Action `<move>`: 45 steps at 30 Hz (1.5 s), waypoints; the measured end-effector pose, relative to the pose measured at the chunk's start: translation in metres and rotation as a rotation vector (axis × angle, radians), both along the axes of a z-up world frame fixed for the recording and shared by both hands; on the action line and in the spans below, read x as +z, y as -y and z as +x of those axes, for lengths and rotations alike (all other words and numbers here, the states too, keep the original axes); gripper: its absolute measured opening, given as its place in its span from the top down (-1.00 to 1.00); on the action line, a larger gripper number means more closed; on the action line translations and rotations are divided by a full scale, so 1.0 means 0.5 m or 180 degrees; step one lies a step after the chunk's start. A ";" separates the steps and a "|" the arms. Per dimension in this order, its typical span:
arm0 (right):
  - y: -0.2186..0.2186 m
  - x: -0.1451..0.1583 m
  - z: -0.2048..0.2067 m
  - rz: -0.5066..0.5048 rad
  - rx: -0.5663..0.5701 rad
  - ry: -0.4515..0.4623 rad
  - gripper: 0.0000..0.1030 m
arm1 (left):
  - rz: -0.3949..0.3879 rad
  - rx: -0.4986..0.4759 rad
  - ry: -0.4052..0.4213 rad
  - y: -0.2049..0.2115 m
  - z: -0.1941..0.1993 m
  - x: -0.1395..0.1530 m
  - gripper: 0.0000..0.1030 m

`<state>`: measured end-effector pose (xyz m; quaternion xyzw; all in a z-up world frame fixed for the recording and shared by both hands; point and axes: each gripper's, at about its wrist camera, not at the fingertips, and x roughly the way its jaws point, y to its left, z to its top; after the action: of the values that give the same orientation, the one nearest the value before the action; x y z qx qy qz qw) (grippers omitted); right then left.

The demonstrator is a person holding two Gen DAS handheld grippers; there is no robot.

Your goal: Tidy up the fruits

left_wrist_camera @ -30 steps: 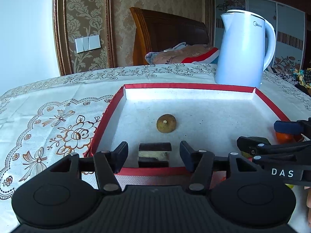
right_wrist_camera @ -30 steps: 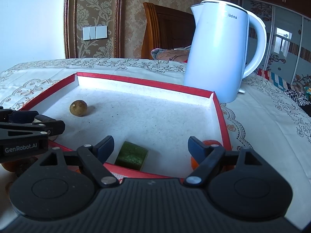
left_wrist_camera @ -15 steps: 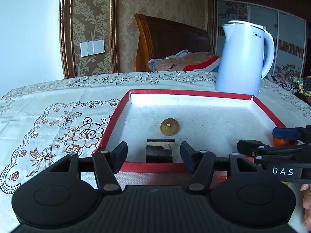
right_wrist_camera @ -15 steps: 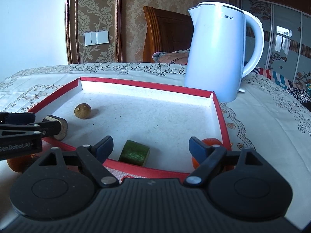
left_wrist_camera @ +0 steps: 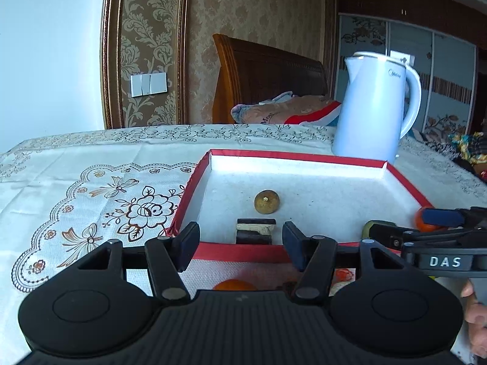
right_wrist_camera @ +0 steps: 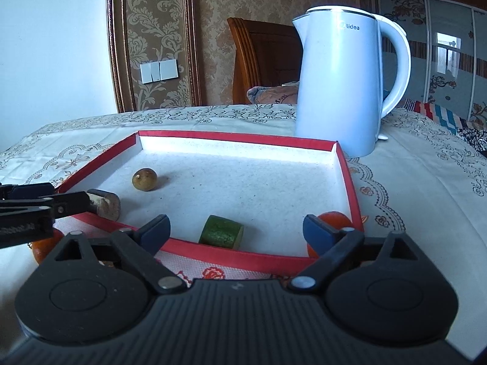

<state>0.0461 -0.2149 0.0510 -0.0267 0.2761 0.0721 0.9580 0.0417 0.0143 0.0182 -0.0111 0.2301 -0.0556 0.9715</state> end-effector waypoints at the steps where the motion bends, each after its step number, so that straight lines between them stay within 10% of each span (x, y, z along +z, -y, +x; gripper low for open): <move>1: 0.001 0.001 -0.002 0.0002 -0.0002 0.0016 -0.84 | -0.0037 -0.0006 0.0004 -0.005 -0.007 0.002 -0.16; 20: 0.044 0.007 -0.024 0.0247 -0.0209 0.0045 -0.95 | 0.0045 -0.0746 -0.0206 0.004 -0.107 -0.032 -0.27; 45: 0.037 0.007 -0.027 0.0185 -0.0208 0.0034 -1.00 | 0.0157 -0.0806 -0.0565 0.038 -0.079 -0.054 -0.27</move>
<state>0.0327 -0.2335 0.0546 0.0098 0.2695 0.0487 0.9617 0.0020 -0.0047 -0.0089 0.0371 0.3159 -0.1708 0.9326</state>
